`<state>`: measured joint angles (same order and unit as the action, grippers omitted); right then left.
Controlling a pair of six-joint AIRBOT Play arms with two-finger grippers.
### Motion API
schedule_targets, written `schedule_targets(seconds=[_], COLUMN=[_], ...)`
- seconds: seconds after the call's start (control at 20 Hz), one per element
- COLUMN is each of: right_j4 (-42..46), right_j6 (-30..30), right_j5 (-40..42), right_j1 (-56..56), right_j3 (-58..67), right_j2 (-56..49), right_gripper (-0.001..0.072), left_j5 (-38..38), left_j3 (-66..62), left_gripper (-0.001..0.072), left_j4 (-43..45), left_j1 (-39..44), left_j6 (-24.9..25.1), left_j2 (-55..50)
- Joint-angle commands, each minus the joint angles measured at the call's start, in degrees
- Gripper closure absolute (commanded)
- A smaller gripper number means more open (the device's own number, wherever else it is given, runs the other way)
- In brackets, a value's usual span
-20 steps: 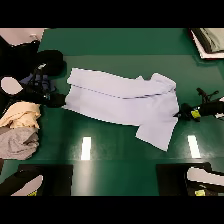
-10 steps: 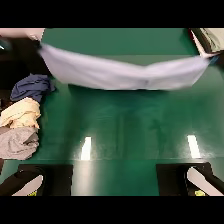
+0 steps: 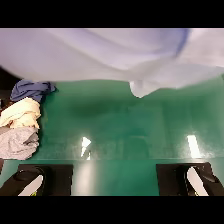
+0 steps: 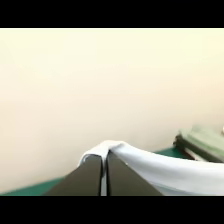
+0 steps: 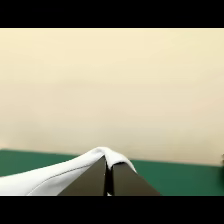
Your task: Fold the shirts.
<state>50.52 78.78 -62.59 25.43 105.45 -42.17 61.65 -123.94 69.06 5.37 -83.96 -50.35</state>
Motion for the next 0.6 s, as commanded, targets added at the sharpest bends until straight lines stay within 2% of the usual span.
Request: schedule_targets(seconds=[0.0, 0.25, 0.45, 0.55], right_j4=[12.3, 13.2, 13.1, 13.1], right_j6=[7.1, 12.1, 12.5, 12.2], right_j5=[-4.7, -21.0, -31.0, -34.6], right_j1=[0.0, 0.0, 0.0, 0.0], right_j3=[10.4, 20.2, 7.8, 1.8], right_j2=[-1.2, -15.7, -25.1, -29.9], right_gripper=[0.0697, 0.0698, 0.0698, 0.0698], left_j5=[-2.3, 0.0, 7.0, 7.8], left_j3=[-0.7, 14.7, 27.2, 32.0], left_gripper=[0.0685, 0.0685, 0.0685, 0.0685], left_j4=[-0.6, -0.4, -0.5, -0.5], left_j1=[0.0, 0.0, 0.0, 0.0], left_j6=[0.1, 0.3, -0.1, -0.1], left_j2=[3.1, 1.3, -7.0, -12.4])
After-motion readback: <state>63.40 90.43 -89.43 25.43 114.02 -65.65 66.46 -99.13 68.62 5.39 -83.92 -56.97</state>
